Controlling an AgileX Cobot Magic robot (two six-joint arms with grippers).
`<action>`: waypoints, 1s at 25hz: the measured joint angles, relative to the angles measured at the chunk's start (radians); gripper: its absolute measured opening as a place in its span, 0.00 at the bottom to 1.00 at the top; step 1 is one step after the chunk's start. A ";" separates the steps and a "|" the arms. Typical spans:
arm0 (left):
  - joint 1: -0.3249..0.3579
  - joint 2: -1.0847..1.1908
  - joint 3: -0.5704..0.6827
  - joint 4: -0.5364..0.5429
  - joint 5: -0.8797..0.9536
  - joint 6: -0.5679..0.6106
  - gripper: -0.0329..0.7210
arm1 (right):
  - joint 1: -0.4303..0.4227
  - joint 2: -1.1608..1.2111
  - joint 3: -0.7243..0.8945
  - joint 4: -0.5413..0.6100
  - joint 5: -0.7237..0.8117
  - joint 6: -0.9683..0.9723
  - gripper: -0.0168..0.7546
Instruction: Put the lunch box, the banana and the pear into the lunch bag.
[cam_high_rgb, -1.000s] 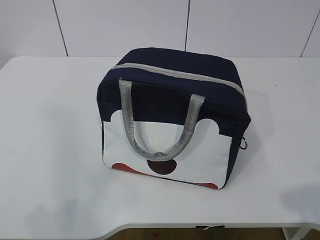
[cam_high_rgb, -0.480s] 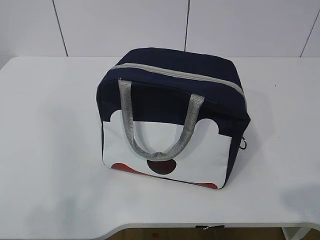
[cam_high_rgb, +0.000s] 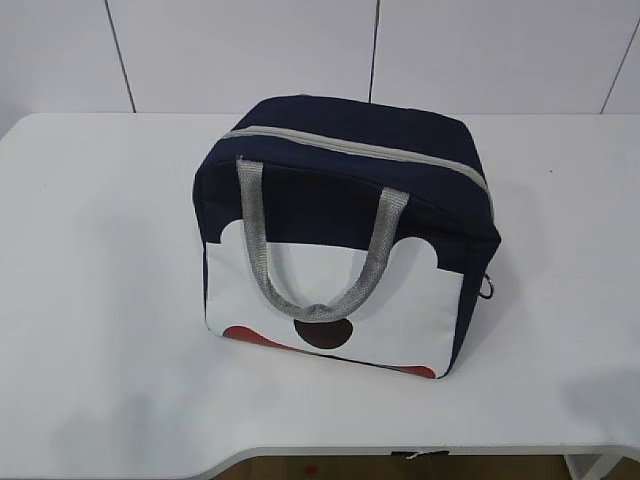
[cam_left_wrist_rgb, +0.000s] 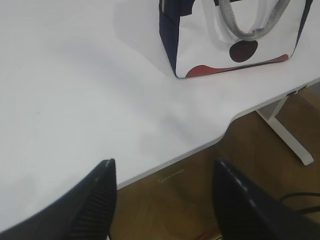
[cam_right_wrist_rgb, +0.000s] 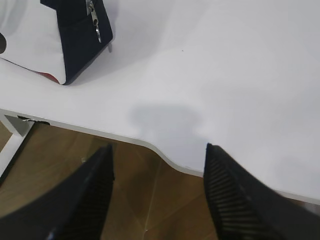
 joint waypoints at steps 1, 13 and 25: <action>0.000 0.000 0.000 0.000 0.000 0.000 0.66 | 0.000 0.000 0.000 0.000 0.000 0.000 0.62; 0.000 0.000 0.000 0.000 0.000 0.000 0.65 | 0.000 0.000 0.000 0.000 0.000 0.000 0.62; 0.056 0.000 0.000 0.000 0.000 0.000 0.61 | -0.012 0.000 0.000 0.000 0.000 0.000 0.62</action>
